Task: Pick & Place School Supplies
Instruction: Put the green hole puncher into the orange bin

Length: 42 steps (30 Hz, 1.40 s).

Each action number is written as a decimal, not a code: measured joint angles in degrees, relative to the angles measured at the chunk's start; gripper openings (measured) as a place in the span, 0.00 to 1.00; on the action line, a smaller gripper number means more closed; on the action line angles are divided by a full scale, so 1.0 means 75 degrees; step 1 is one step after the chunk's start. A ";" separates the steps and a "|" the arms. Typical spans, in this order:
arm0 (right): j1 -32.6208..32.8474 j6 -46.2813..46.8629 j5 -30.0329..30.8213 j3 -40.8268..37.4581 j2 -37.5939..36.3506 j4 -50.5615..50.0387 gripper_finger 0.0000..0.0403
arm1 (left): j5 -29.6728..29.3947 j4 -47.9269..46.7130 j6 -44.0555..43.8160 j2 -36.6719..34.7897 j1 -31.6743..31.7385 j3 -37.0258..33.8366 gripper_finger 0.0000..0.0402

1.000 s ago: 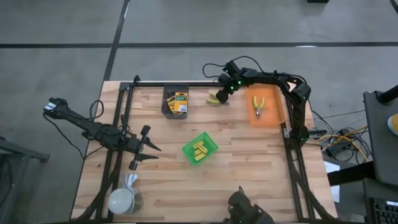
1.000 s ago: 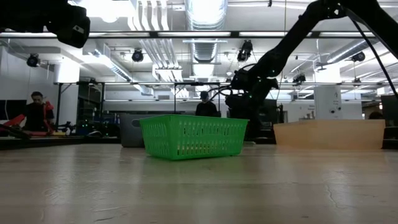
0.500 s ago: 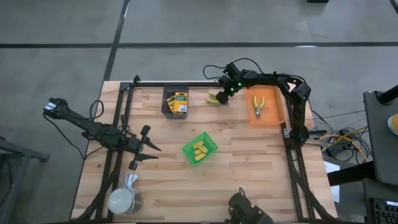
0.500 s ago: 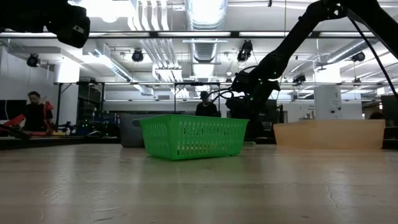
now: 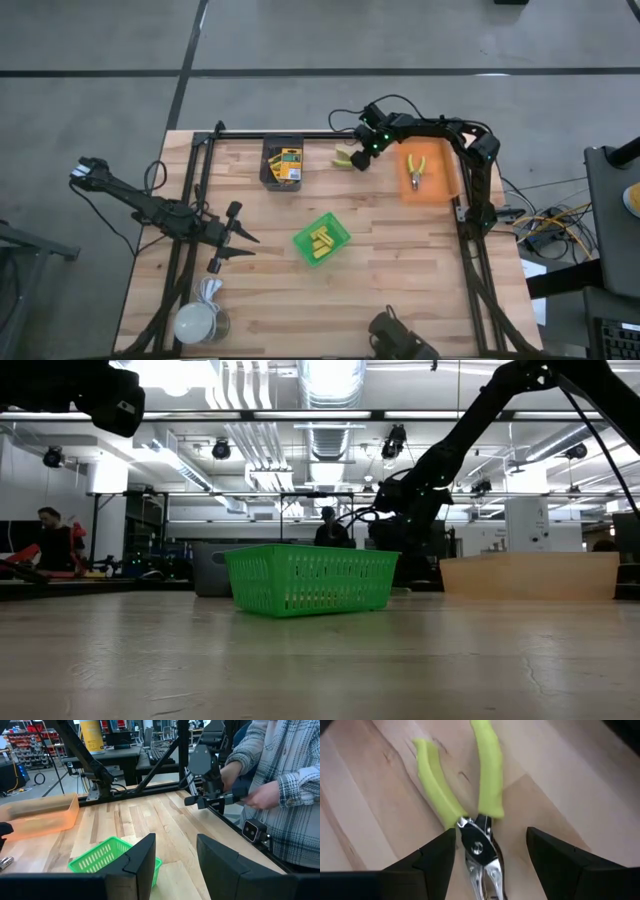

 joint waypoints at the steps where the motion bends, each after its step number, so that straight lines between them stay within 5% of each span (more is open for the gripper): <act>1: 0.0000 -0.0011 0.0003 -0.0006 0.0000 -0.0065 0.59 | -0.0001 0.0000 0.0000 0.0000 -0.0002 0.0000 0.37; 20: 0.0000 0.0017 -0.0229 -0.0228 -0.0056 -0.0935 0.59 | -0.0001 0.0000 0.0000 0.0001 -0.0002 0.0000 0.37; 31: -0.0009 0.1376 -0.0428 -0.0035 -0.0021 -0.0766 0.58 | 0.0000 0.0000 0.0000 0.0000 0.0001 0.0000 0.37; 37: -0.0004 -0.0009 -0.0308 -0.0031 -0.0020 -0.1080 0.57 | -0.0001 0.0000 0.0001 0.0001 0.0000 0.0000 0.37; 42: 0.0026 -0.0737 0.0620 -0.0026 -0.0025 -0.1243 0.53 | -0.0001 0.0000 0.0000 0.0002 -0.0001 0.0000 0.37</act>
